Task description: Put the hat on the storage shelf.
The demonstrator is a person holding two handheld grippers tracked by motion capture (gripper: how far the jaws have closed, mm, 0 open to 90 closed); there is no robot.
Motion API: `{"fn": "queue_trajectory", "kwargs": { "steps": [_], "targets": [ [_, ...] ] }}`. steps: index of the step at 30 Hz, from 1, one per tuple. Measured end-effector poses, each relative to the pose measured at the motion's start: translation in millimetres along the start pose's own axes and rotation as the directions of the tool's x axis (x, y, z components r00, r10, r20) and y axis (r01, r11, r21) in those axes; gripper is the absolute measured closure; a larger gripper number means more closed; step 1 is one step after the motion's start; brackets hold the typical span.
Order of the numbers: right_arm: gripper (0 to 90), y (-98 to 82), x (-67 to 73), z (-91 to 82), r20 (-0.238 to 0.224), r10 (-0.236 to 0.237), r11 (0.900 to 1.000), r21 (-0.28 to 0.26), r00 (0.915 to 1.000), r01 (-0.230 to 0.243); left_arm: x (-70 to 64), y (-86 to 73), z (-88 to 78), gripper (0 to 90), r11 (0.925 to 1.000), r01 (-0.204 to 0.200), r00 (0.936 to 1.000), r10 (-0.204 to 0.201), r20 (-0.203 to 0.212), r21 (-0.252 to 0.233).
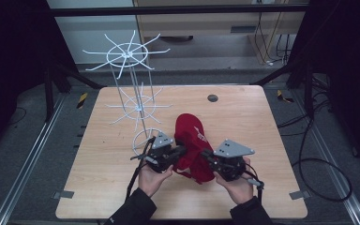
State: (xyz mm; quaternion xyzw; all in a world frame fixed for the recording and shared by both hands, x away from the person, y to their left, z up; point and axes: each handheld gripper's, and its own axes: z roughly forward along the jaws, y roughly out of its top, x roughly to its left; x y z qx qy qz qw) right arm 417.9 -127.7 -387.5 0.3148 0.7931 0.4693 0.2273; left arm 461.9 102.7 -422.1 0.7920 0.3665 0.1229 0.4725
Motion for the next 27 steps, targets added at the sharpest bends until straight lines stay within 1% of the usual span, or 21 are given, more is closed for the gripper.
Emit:
{"fn": "queue_trajectory", "kwargs": {
  "steps": [1,5,7,8,10,11,12,13,14,15,17,18,19,20,21,22,23,24,25,26,27],
  "targets": [
    [85.3,-0.4,2.1,4.4,-0.004,0.000,1.000,0.011,1.0000,0.000,2.3,-5.5,0.2,85.0,0.9999,0.007,0.9999,-0.007,-0.010,0.015],
    [84.5,-6.0,9.3,24.6,-0.013,-0.005,0.998,0.067,0.9999,0.006,8.8,-21.6,2.1,85.0,0.9978,0.015,0.9988,-0.012,-0.047,0.065],
    [81.6,-11.2,12.0,35.3,-0.026,-0.006,0.996,0.089,0.9996,0.009,11.5,-28.6,4.3,85.0,0.9957,0.020,0.9984,-0.015,-0.055,0.090],
    [81.6,-11.2,12.0,35.3,-0.026,-0.006,0.996,0.089,0.9996,0.009,12.4,-31.5,6.0,85.0,0.9943,0.026,0.9979,-0.020,-0.061,0.103],
    [77.5,-13.7,11.5,37.2,-0.048,0.007,0.996,0.085,0.9988,-0.002,15.0,-36.3,9.6,84.9,0.9902,0.024,0.9974,-0.014,-0.071,0.138],
    [75.6,-14.4,10.6,36.3,-0.053,0.012,0.997,0.076,0.9985,-0.008,15.7,-38.7,12.2,84.6,0.9883,0.030,0.9966,-0.019,-0.080,0.150],
    [74.0,-14.9,8.7,33.8,-0.055,0.016,0.998,0.061,0.9983,-0.013,17.7,-40.8,13.9,83.6,0.9848,0.029,0.9959,-0.014,-0.089,0.171],
    [72.6,-15.1,6.3,30.2,-0.057,0.028,0.999,0.044,0.9980,-0.026,19.5,-43.4,16.1,82.2,0.9815,0.041,0.9953,-0.024,-0.094,0.187],
    [71.8,-15.4,2.0,24.9,-0.052,0.039,0.999,0.024,0.9979,-0.038,20.5,-44.9,16.9,80.0,0.9811,0.046,0.9949,-0.029,-0.096,0.188],
    [71.2,-15.9,-0.9,21.5,-0.044,0.047,0.999,0.018,0.9979,-0.046,21.7,-46.7,17.0,77.6,0.9813,0.060,0.9938,-0.042,-0.103,0.183],
    [70.0,-19.7,-10.6,14.1,-0.010,0.057,0.998,0.009,0.9983,-0.056,23.2,-47.6,14.1,69.5,0.9816,0.061,0.9928,-0.042,-0.112,0.181],
    [68.0,-27.8,-22.2,9.5,0.025,0.080,0.997,0.012,0.9965,-0.080,23.4,-47.5,11.0,62.3,0.9817,0.062,0.9924,-0.041,-0.116,0.180],
    [67.7,-32.8,-28.5,8.6,0.044,0.092,0.996,0.018,0.9948,-0.092,23.3,-47.5,2.5,58.7,0.9863,0.047,0.9920,-0.027,-0.123,0.158],
    [67.7,-32.8,-28.5,8.6,0.044,0.092,0.996,0.018,0.9948,-0.092,23.3,-47.5,2.5,56.3,0.9863,0.047,0.9920,-0.027,-0.123,0.158],
    [67.3,-37.9,-34.3,8.1,0.061,0.104,0.994,0.029,0.9927,-0.106,23.3,-47.3,-2.8,56.3,0.9872,0.036,0.9914,-0.015,-0.130,0.156],
    [65.8,-42.8,-40.0,8.4,0.080,0.115,0.992,0.039,0.9902,-0.118,23.4,-47.5,-8.0,53.9,0.9884,0.031,0.9915,-0.012,-0.130,0.149],
    [64.9,-47.4,-45.0,9.5,0.094,0.129,0.990,0.047,0.9872,-0.134,22.8,-48.4,-14.0,51.1,0.9913,0.032,0.9924,-0.017,-0.122,0.127],
    [64.0,-52.3,-50.1,11.8,0.101,0.147,0.986,0.057,0.9839,-0.153,21.9,-49.0,-17.5,48.3,0.9927,0.028,0.9927,-0.014,-0.120,0.117],
    [62.6,-57.8,-55.6,16.5,0.106,0.168,0.982,0.074,0.9801,-0.176,18.4,-50.9,-25.8,44.6,0.9945,0.012,0.9939,0.000,-0.110,0.104],
    [62.6,-57.8,-55.6,16.5,0.106,0.168,0.982,0.074,0.9801,-0.176,18.4,-50.9,-25.8,43.9,0.9945,0.012,0.9939,0.000,-0.110,0.104],
    [61.9,-60.0,-57.9,19.8,0.112,0.173,0.980,0.084,0.9786,-0.182,15.4,-52.1,-28.5,43.9,0.9955,0.009,0.9950,0.001,-0.099,0.094]
  ]
}}
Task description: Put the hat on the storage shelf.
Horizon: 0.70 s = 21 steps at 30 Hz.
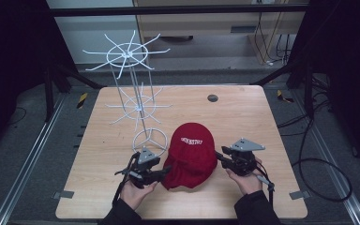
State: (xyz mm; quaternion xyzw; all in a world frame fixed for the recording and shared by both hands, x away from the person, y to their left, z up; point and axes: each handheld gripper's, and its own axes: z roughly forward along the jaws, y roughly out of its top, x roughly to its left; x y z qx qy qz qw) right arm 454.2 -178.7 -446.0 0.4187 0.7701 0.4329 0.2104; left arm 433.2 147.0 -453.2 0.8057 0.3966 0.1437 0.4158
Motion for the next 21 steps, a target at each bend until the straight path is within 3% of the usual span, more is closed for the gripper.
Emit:
{"fn": "queue_trajectory", "kwargs": {
  "steps": [1,6,10,12,14,17,21],
  "targets": [
    [60.5,-1.4,-2.6,7.6,0.006,0.012,1.000,0.020,0.9999,-0.012,-3.4,-1.0,-2.4,41.8,1.0000,-0.004,1.0000,0.004,0.008,-0.005],
    [59.6,-0.8,-7.3,19.8,-0.007,0.029,0.999,0.018,0.9995,-0.029,-23.9,-2.7,-3.2,38.6,0.9989,-0.039,0.9977,0.041,0.054,-0.027],
    [59.8,0.8,-8.9,28.6,-0.027,0.048,0.999,0.020,0.9985,-0.047,-31.9,-3.1,9.0,38.2,0.9984,-0.056,0.9973,0.055,0.048,0.002],
    [61.9,0.9,-9.8,35.0,-0.038,0.047,0.998,0.032,0.9982,-0.045,-30.8,-4.2,18.3,45.2,0.9971,-0.059,0.9972,0.056,0.049,0.048],
    [65.8,0.2,-10.5,39.4,-0.052,0.048,0.998,0.052,0.9975,-0.045,-28.9,-6.3,24.1,55.3,0.9969,-0.033,0.9983,0.030,0.050,0.071],
    [73.3,-1.7,-11.1,42.9,-0.075,0.058,0.994,0.095,0.9955,-0.051,-24.4,-7.9,27.6,70.0,0.9957,-0.024,0.9980,0.018,0.060,0.090],
    [85.0,-1.4,-9.2,39.9,-0.089,0.055,0.991,0.125,0.9945,-0.044,-20.1,-5.7,27.4,82.6,0.9952,-0.023,0.9980,0.017,0.061,0.095]
  ]
}}
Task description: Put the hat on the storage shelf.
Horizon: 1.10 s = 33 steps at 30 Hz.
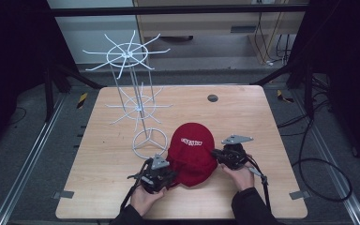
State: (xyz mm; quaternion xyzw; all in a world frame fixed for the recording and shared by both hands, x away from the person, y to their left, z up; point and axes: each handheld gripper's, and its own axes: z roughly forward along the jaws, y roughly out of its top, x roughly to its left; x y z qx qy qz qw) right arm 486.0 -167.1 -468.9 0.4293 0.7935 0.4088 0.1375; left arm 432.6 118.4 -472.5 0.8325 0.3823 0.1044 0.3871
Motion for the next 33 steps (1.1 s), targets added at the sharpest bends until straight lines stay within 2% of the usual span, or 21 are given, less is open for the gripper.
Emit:
{"fn": "queue_trajectory", "kwargs": {
  "steps": [5,9,13,17,20,22,24,27,28,30,31,33],
  "targets": [
    [86.7,-2.9,5.1,-11.8,0.026,-0.013,1.000,0.011,0.9996,0.013,7.9,10.7,2.3,85.5,0.9997,0.007,0.9999,-0.007,-0.011,-0.023],
    [86.8,-11.3,5.9,-26.9,0.020,0.012,1.000,-0.010,0.9997,-0.012,12.6,24.5,10.7,85.7,0.9991,0.010,0.9995,-0.011,-0.028,-0.042],
    [86.7,-20.5,11.3,-39.4,0.020,0.015,1.000,-0.022,0.9997,-0.014,12.2,40.2,22.5,85.8,0.9991,-0.003,0.9989,0.001,-0.048,-0.043],
    [86.8,-31.2,15.6,-50.8,0.018,0.016,0.999,-0.029,0.9997,-0.016,9.4,50.9,33.9,85.8,0.9990,-0.012,0.9992,0.010,-0.040,-0.044],
    [86.7,-39.6,18.9,-56.4,0.014,0.024,0.999,-0.024,0.9996,-0.023,5.3,56.5,42.1,85.7,0.9983,-0.053,0.9973,0.051,-0.053,-0.023],
    [86.5,-43.6,20.5,-57.3,0.007,0.027,0.999,-0.022,0.9996,-0.026,4.1,58.2,47.5,85.2,0.9988,-0.039,0.9982,0.038,-0.047,-0.031],
    [86.3,-44.5,21.4,-56.3,0.014,0.026,0.999,-0.022,0.9996,-0.026,4.2,58.2,49.3,82.9,0.9985,-0.047,0.9978,0.046,-0.049,-0.028],
    [85.2,-44.3,20.8,-55.6,0.030,0.024,0.999,-0.025,0.9993,-0.023,5.7,55.6,43.1,72.7,0.9971,-0.067,0.9962,0.065,-0.058,-0.036],
    [84.6,-44.1,20.6,-56.7,0.038,0.023,0.999,-0.030,0.9990,-0.021,6.3,53.3,37.8,71.0,0.9964,-0.062,0.9969,0.059,-0.052,-0.057],
    [83.6,-43.5,19.5,-60.0,0.050,0.013,0.998,-0.055,0.9987,-0.011,7.7,50.0,27.6,64.3,0.9951,-0.070,0.9965,0.067,-0.051,-0.070],
    [83.7,-42.3,20.0,-64.9,0.062,0.010,0.996,-0.089,0.9980,-0.004,8.7,47.6,21.2,60.9,0.9941,-0.080,0.9956,0.076,-0.054,-0.074],
    [82.9,-41.2,20.8,-67.6,0.068,0.008,0.994,-0.108,0.9977,-0.001,10.6,41.4,7.6,58.5,0.9925,-0.087,0.9950,0.082,-0.058,-0.086]
  ]
}}
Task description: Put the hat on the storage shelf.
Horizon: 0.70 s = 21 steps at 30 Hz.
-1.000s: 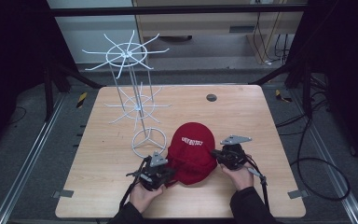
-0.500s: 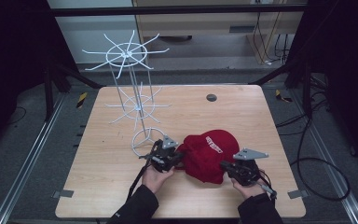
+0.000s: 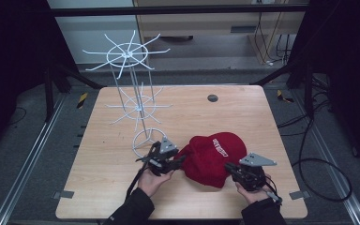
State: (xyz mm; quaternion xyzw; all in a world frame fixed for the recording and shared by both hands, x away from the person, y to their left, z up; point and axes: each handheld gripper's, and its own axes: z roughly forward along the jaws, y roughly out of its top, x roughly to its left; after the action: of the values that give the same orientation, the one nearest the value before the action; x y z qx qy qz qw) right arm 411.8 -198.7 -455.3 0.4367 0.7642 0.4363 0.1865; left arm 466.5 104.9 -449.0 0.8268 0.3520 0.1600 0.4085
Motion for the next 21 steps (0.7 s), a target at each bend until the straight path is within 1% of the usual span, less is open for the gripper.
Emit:
{"fn": "queue_trajectory", "kwargs": {
  "steps": [1,3,6,7,10,12,14,16,18,19,21],
  "targets": [
    [81.7,1.6,0.4,-2.0,0.006,-0.010,1.000,-0.020,0.9999,0.010,1.0,-3.3,-7.4,56.9,0.9999,0.009,1.0000,-0.009,0.001,-0.006],
    [79.5,5.1,2.3,-5.3,0.020,-0.030,0.998,-0.053,0.9993,0.031,5.0,-10.5,-22.5,53.7,0.9998,0.007,1.0000,-0.007,0.000,-0.020],
    [76.7,9.2,4.7,-8.6,0.017,-0.035,0.996,-0.078,0.9993,0.036,12.1,-24.4,-43.4,50.9,0.9994,0.006,0.9999,-0.007,-0.014,-0.033],
    [75.4,10.3,5.5,-9.0,0.014,-0.030,0.996,-0.082,0.9995,0.031,15.5,-29.7,-49.7,49.6,0.9992,0.011,0.9997,-0.012,-0.020,-0.038],
    [71.4,13.8,7.5,-9.7,0.011,-0.033,0.995,-0.093,0.9994,0.034,28.6,-44.7,-67.2,47.0,0.9988,0.027,0.9973,-0.030,-0.067,-0.041],
    [68.3,17.0,9.5,-9.3,0.002,-0.041,0.995,-0.094,0.9991,0.042,39.7,-54.6,-79.7,45.4,0.9978,0.047,0.9932,-0.052,-0.104,-0.047],
    [63.8,23.6,14.3,-7.8,-0.001,-0.038,0.997,-0.060,0.9993,0.038,48.0,-61.0,-88.2,43.3,0.9967,0.061,0.9886,-0.068,-0.134,-0.053],
    [63.1,25.9,16.0,-7.3,-0.008,-0.033,0.998,-0.058,0.9994,0.032,56.9,-67.3,-96.7,42.7,0.9951,0.082,0.9826,-0.090,-0.162,-0.056],
    [62.0,31.1,20.3,-5.8,-0.019,-0.023,0.999,-0.041,0.9995,0.023,64.6,-74.0,-103.8,40.8,0.9941,0.091,0.9780,-0.100,-0.183,-0.059],
    [61.3,33.3,23.1,-5.4,-0.022,-0.024,0.999,-0.043,0.9995,0.023,67.9,-77.7,-106.3,40.0,0.9932,0.099,0.9750,-0.109,-0.193,-0.061],
    [59.9,37.8,28.7,-3.8,-0.043,-0.022,0.999,-0.049,0.9988,0.020,76.1,-86.6,-111.8,38.7,0.9926,0.111,0.9675,-0.119,-0.223,-0.051]
  ]
}}
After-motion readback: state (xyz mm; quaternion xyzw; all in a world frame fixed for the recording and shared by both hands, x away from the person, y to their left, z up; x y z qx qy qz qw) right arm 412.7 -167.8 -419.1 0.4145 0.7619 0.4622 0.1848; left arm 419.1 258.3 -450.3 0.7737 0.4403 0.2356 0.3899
